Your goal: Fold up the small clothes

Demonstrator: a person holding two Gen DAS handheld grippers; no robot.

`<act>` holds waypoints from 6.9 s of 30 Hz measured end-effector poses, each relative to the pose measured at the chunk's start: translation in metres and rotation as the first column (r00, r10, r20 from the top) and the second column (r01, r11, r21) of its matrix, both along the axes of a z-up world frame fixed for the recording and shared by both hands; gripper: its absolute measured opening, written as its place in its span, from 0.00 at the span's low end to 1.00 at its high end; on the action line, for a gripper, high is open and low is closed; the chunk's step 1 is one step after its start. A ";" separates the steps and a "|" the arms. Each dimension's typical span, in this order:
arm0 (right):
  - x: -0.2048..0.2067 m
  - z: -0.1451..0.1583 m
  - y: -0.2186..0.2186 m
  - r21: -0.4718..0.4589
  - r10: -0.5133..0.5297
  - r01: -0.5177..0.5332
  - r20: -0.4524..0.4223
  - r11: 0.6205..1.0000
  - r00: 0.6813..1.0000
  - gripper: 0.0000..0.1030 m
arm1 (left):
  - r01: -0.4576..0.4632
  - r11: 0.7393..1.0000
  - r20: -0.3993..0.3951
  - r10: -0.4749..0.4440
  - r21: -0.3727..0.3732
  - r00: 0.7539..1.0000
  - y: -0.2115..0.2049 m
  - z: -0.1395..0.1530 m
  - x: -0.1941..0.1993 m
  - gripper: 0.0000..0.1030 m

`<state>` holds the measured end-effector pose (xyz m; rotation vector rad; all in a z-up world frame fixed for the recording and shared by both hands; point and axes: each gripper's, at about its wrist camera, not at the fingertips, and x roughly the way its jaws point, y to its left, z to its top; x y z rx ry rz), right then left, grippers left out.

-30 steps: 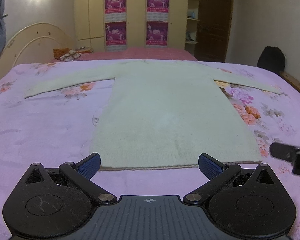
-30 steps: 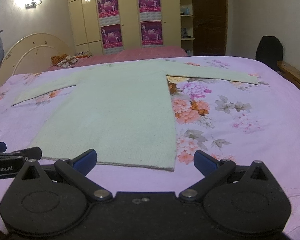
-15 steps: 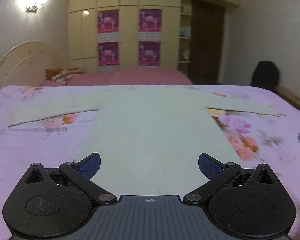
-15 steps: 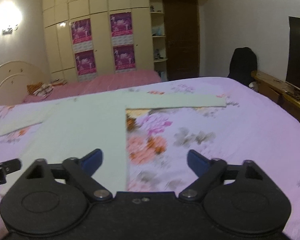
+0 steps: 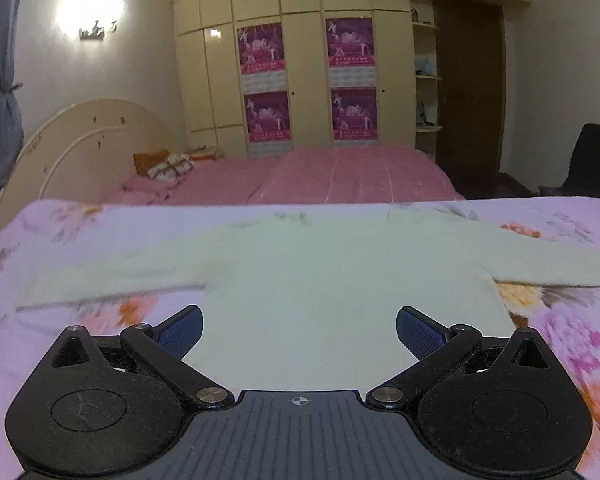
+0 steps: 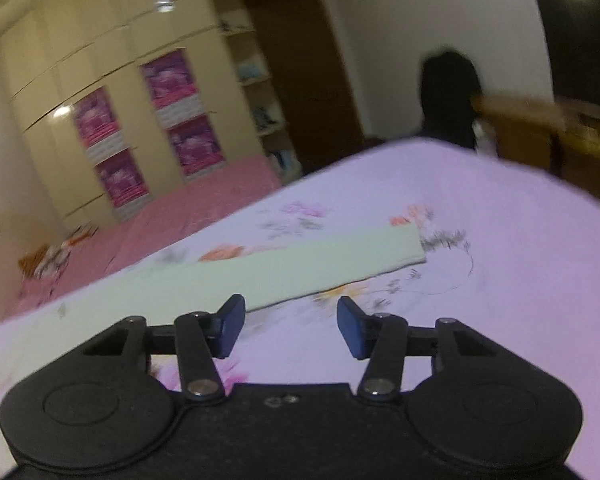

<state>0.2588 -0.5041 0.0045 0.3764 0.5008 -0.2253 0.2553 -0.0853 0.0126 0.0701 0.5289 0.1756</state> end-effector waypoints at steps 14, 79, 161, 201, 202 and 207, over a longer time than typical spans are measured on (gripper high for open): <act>0.087 -0.088 -0.088 0.235 -0.142 0.153 -0.062 0.960 0.988 0.43 | -0.037 0.999 -0.096 0.035 -0.019 0.995 -0.018 -0.040 0.072 0.90; 0.153 -0.069 0.210 0.128 0.311 -0.300 -0.084 0.946 0.947 0.41 | 0.095 0.795 -0.240 -0.292 -0.600 0.926 0.062 -0.125 0.257 0.04; 0.218 -0.066 0.124 0.362 0.290 -0.283 0.035 0.888 0.956 0.27 | 0.083 0.932 -0.065 -0.113 -0.354 0.991 0.177 -0.103 0.256 0.04; 0.272 -0.078 0.179 0.010 0.446 -0.454 -0.209 0.891 0.871 0.07 | 0.238 0.955 -0.138 -0.264 -0.179 0.955 0.058 -0.107 0.294 0.04; 0.272 -0.077 0.180 0.011 0.440 -0.448 -0.206 0.894 0.874 0.07 | 0.242 0.954 -0.137 -0.267 -0.175 0.954 0.060 -0.108 0.292 0.04; 0.256 -0.056 0.181 0.009 0.453 -0.457 -0.155 0.889 0.878 0.17 | 0.273 0.948 -0.097 -0.291 -0.164 0.952 0.068 -0.087 0.283 0.04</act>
